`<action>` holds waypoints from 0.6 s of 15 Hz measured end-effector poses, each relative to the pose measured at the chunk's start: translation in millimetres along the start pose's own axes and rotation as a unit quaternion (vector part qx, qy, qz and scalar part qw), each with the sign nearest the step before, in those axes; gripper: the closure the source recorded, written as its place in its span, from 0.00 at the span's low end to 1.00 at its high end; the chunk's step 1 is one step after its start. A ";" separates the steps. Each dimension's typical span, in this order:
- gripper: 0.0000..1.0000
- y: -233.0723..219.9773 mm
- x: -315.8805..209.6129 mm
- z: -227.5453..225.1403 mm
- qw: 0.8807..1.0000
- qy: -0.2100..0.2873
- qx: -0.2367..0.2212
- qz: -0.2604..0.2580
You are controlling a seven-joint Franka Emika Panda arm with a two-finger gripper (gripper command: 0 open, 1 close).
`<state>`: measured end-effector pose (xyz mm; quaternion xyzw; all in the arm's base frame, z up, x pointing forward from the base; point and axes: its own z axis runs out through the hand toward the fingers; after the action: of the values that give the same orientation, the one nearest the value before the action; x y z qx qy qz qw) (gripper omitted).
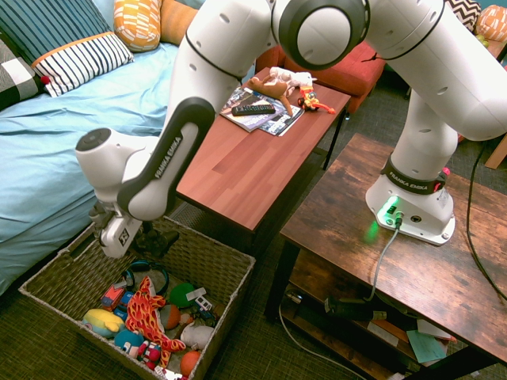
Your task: Put the gamepad in the basket
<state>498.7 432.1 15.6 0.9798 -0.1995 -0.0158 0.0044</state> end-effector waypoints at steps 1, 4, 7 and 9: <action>1.00 3.7 -2.7 20.2 1.000 -0.003 0.009 0.005; 1.00 2.2 1.8 65.9 0.999 -0.020 0.025 0.005; 1.00 -14.2 8.5 95.2 0.999 -0.036 0.033 -0.007; 1.00 -23.5 9.4 111.3 0.998 -0.048 0.029 -0.010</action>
<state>512.9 449.8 -96.3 0.9795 -0.1900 -0.0572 -0.0337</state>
